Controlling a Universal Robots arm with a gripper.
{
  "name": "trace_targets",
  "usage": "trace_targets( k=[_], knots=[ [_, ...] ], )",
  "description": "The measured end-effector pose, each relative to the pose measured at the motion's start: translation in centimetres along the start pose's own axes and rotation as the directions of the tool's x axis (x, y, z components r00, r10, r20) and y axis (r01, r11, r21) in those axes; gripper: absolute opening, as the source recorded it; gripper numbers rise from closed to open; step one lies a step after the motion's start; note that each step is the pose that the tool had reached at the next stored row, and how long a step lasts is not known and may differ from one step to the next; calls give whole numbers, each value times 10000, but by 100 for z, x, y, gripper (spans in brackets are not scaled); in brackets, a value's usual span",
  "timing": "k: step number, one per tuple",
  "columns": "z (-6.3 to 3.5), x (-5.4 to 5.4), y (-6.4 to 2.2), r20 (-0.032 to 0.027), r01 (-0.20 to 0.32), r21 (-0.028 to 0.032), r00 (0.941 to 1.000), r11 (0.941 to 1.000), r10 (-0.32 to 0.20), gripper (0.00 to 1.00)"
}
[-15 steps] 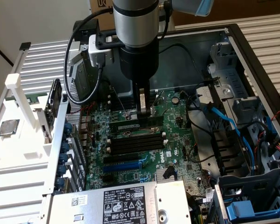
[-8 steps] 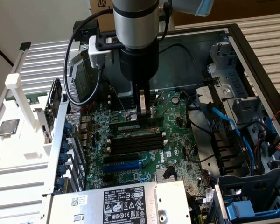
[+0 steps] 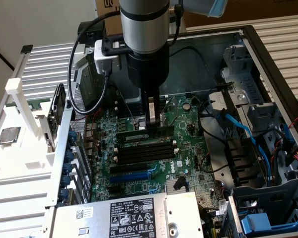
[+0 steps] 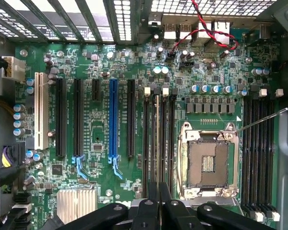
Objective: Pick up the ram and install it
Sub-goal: 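Insert the ram into the slot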
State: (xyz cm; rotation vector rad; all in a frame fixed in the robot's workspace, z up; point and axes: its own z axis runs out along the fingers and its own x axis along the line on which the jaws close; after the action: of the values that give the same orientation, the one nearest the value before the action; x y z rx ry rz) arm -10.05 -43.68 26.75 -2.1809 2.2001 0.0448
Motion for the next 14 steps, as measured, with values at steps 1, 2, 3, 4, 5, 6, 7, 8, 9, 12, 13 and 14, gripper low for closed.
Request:
trace_targets(
  k=[1, 2, 3, 4, 5, 6, 7, 8, 9, 12, 13, 14],
  knots=[
    [0, 0, 0, -11, 5, -1, 10000, 10000, -5, 12],
    [1, 1, -1, -27, 16, -2, 10000, 10000, -16, 12],
    [5, 1, -1, -42, 33, -1, 10000, 10000, -33, 12],
    [7, 2, -1, -60, 56, -3, 10000, 10000, -56, 12],
    [11, 1, -1, -80, 87, -3, 9999, 10000, -87, 12],
    [14, 2, 0, -103, 118, -5, 9999, 9999, -118, 12],
    [18, 2, 0, -124, 143, -6, 9998, 9999, -143, 12],
    [18, 2, 0, -134, 159, -9, 9998, 9999, -159, 12],
    [18, 2, 0, -134, 159, -8, 9998, 9999, -159, 12],
    [28, 2, 0, -140, 159, -6, 9998, 9999, -159, 12],
    [35, 1, 0, -145, 159, -7, 9998, 9999, -159, 12],
    [42, 0, 0, -150, 160, -8, 9998, 9999, -160, 12]
  ],
)
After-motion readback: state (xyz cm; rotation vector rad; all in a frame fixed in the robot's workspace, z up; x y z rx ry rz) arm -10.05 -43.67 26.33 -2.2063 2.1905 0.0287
